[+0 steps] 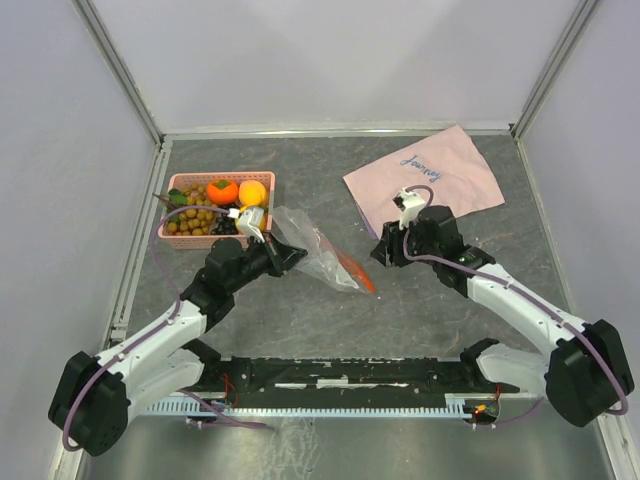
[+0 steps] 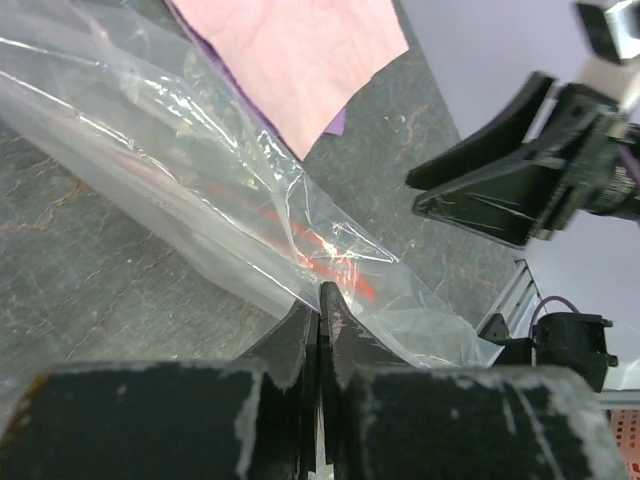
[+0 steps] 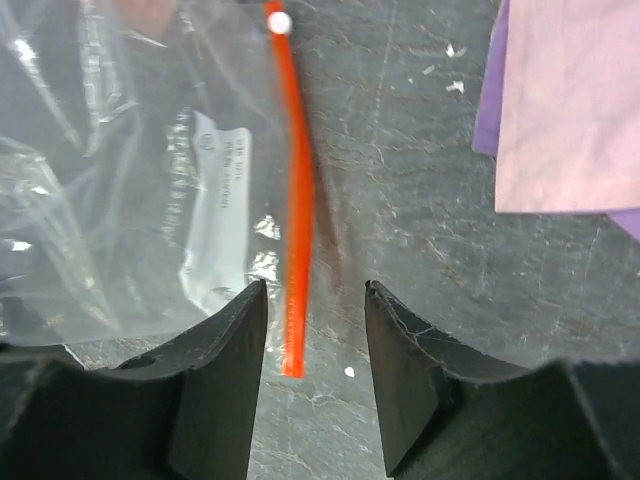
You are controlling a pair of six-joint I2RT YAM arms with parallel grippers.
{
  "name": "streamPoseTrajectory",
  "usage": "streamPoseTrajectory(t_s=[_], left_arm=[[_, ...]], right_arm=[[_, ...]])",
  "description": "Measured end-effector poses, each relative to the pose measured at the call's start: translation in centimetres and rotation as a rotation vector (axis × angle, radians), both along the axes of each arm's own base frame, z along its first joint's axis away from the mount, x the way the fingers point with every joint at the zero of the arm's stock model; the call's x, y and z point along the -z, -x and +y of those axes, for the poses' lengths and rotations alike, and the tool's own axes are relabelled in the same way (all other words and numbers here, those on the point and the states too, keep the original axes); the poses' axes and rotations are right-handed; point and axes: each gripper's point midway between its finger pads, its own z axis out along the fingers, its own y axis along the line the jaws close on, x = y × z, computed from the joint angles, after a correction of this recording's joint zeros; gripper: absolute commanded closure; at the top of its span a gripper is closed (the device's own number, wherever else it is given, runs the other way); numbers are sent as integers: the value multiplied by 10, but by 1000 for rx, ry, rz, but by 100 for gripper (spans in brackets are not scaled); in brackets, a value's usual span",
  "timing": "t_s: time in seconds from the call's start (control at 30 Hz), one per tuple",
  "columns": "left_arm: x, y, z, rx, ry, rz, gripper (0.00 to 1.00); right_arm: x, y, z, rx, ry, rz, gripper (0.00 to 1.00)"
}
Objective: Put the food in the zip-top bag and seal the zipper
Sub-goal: Open the zipper of the food storage bag.
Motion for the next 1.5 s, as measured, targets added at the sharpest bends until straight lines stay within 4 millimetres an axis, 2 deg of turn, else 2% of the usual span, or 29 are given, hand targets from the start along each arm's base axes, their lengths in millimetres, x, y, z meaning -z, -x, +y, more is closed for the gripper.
streamPoseTrajectory(t_s=[0.13,0.33,0.57,0.83,1.03,1.33,1.37,1.5], left_arm=[[-14,3,-3,23,32,-43,97],[-27,6,-6,50,67,-94,97],[-25,10,-7,69,73,-99,97],[-28,10,-9,78,86,-118,97],[-26,12,-10,91,89,-121,97],[-21,13,-9,91,87,-115,97],[-20,13,-9,90,86,-114,97],[-15,14,-8,86,81,-107,92]], right_arm=[[15,-4,-6,16,-58,76,40],[31,-12,10,-18,-170,175,31],[50,-13,32,-64,-279,286,31],[55,-13,47,-110,-368,333,34],[48,-8,54,-142,-438,346,52],[28,-3,58,-170,-506,326,95],[24,-2,58,-173,-513,318,98],[2,-1,57,-189,-535,265,98]])
